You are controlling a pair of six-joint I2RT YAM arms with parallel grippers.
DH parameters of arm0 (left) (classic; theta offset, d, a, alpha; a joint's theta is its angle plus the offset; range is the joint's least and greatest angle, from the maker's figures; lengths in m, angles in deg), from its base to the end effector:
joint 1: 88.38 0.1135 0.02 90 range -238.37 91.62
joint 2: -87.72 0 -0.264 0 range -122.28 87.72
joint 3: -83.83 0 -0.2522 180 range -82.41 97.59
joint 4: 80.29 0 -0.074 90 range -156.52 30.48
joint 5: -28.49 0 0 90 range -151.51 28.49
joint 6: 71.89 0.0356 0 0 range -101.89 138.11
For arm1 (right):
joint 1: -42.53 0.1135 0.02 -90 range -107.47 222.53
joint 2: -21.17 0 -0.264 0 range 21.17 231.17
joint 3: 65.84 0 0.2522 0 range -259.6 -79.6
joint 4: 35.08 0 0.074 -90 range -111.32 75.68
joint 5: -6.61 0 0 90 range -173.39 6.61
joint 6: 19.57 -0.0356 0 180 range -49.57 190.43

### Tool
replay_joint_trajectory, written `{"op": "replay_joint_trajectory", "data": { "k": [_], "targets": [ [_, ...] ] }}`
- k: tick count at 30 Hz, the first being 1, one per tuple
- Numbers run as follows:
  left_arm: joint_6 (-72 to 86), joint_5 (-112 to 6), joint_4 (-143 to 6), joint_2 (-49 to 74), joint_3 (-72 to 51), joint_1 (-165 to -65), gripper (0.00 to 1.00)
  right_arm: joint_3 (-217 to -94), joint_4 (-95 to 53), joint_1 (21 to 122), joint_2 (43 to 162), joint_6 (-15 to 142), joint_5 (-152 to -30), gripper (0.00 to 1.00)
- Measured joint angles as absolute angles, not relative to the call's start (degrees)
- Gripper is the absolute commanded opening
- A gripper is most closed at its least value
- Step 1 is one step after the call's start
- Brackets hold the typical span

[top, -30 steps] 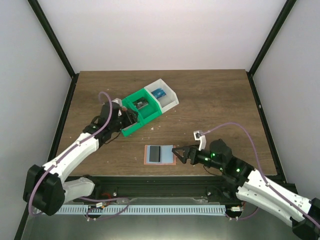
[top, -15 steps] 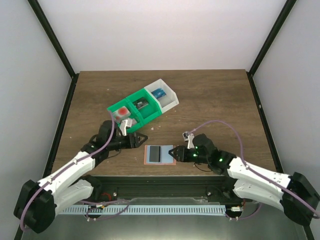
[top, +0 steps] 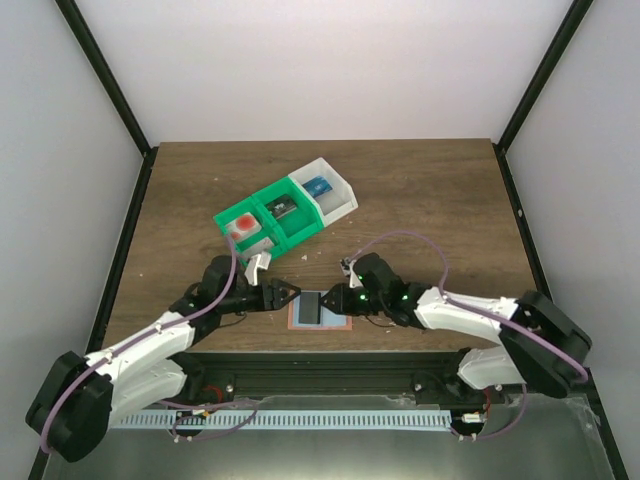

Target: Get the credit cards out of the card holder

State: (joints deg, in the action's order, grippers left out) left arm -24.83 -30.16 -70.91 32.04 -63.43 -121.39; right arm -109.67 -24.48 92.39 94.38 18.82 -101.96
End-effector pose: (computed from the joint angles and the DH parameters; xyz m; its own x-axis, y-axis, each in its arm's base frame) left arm 0.1506 -0.1199 0.1774 -0.8963 -0.1115 -0.4292 0.3051 0.5473 -0.7793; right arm 0.1500 0.1954 0.1733 -0.9485 0.0277 -0.3155 -0.2231 0.6486 0.7277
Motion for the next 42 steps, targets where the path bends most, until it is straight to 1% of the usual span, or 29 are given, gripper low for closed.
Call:
{"op": "replay_joint_trajectory", "data": {
  "k": [4,11,15,18,21,24,26,42],
  "targets": [
    [-26.01,-29.29,-73.57,31.21,-64.89,-121.39,0.54,-112.4,-25.35,92.39,99.82,18.93,-102.73,0.2],
    [-27.08,-28.85,-76.17,28.26,-66.53,-121.39,0.48,-113.45,-27.06,92.39,105.66,19.17,-103.6,0.18],
    [-27.8,-28.72,-78.51,25.55,-66.97,-121.39,0.41,-113.43,-28.22,92.39,108.19,19.23,-103.6,0.17],
    [-28.32,-28.37,-80.11,23.47,-67.6,-121.39,0.26,-113.36,-29.2,92.39,109.92,19.39,-103.69,0.17],
    [-28.41,-27.97,-81.46,21.59,-67.78,-121.43,0.14,-113.23,-29.94,92.39,111.38,19.61,-103.88,0.16],
    [-28.32,-27.69,-82.77,19.84,-67.8,-121.43,0.04,-112.68,-30.84,92.39,111.91,19.65,-103.95,0.16],
    [-28.11,-27.47,-83.78,18.73,-67.8,-121.48,0.0,-112.14,-31.63,92.39,111.91,19.65,-103.95,0.16],
    [-26.55,-26.88,-88.85,8.35,-67.86,-122.55,0.0,-109.65,-36.63,92.37,111.91,19.43,-104.08,0.16]
  ]
}}
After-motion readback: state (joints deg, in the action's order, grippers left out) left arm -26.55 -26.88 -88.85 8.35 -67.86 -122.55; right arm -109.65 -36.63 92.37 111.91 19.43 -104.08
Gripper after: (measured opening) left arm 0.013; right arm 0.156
